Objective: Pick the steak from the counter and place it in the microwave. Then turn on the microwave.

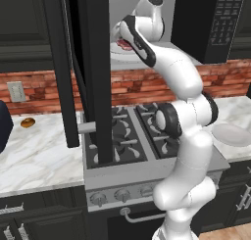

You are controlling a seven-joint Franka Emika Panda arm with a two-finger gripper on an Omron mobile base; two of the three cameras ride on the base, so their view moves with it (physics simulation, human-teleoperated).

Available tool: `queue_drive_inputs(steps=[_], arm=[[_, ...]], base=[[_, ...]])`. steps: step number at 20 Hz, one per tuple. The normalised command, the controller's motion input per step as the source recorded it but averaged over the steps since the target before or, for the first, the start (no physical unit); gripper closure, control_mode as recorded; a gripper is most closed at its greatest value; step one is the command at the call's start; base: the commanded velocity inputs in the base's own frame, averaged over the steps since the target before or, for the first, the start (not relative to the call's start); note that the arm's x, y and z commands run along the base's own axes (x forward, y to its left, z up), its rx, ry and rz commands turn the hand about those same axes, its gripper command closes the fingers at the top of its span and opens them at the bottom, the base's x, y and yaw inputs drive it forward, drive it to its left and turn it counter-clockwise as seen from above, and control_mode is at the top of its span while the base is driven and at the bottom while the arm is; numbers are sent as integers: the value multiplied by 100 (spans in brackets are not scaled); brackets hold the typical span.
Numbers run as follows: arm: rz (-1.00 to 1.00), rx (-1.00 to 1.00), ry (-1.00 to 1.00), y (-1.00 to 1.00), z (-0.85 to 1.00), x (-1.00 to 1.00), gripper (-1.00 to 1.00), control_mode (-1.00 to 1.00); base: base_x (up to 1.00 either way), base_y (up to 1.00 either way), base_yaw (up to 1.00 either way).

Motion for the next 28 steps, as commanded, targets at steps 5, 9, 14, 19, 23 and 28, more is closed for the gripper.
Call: queue_drive_inputs(steps=[5,9,14,19,23,28], arm=[[0,8,-12,-2,0,-33,-100,-100],[0,8,-12,-5,3,-36,-100,-100],[0,5,-8,-12,20,-41,-100,-100],[0,1,-10,-19,22,-47,-100,-100],[0,0,-11,-17,22,-50,-100,-100],[0,2,-9,-14,21,-54,-100,-100]], base=[[0,0,0],[0,0,0],[0,0,0],[0,0,0],[0,0,0],[0,0,0]])
